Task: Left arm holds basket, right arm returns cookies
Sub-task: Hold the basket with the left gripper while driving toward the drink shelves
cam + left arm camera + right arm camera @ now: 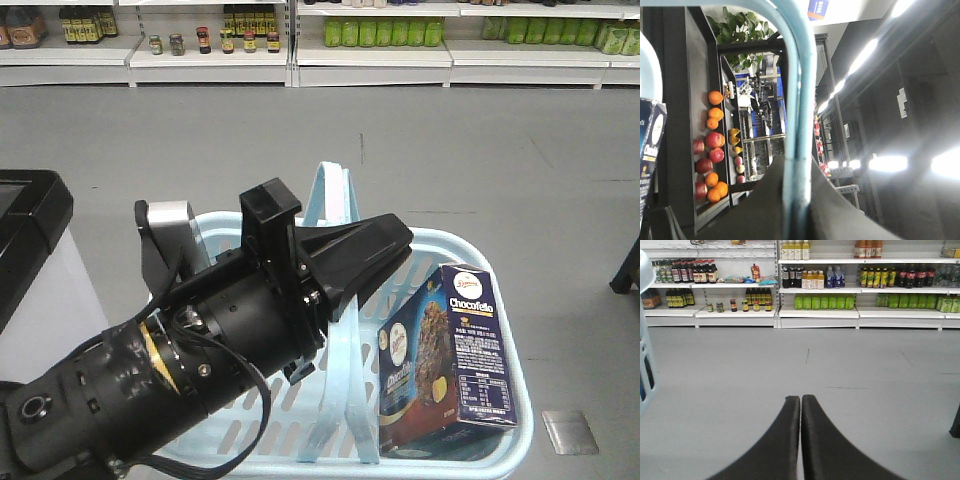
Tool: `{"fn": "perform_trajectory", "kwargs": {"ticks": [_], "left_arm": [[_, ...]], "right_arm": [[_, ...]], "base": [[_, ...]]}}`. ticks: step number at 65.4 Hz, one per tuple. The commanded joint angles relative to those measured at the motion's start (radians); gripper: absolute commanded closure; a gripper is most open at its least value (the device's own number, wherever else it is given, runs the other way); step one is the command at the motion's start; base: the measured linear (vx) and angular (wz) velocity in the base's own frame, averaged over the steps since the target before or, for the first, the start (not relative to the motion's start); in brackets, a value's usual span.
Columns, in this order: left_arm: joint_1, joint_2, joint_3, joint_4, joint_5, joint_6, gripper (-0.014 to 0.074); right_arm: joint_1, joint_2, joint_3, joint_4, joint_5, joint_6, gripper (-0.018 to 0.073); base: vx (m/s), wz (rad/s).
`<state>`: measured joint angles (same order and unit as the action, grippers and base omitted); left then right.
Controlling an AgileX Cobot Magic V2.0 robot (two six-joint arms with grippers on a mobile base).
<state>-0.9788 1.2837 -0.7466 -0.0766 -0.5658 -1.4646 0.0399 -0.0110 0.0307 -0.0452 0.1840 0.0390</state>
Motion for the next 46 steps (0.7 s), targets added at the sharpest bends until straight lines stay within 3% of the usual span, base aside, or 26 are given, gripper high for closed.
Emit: {"fn": "perform_trajectory", "kwargs": {"ticks": [1, 46], "left_arm": [[-0.006, -0.038, -0.032, 0.006, -0.120, 0.004, 0.0603], [-0.006, -0.038, -0.032, 0.006, -0.120, 0.004, 0.0603]], "right_arm": [[0.000, -0.011, 0.000, -0.009, -0.076, 0.000, 0.0567], [0.000, -0.011, 0.000, -0.009, -0.076, 0.000, 0.0567]], "base": [[0.47, 0.00], [0.47, 0.04]]}}
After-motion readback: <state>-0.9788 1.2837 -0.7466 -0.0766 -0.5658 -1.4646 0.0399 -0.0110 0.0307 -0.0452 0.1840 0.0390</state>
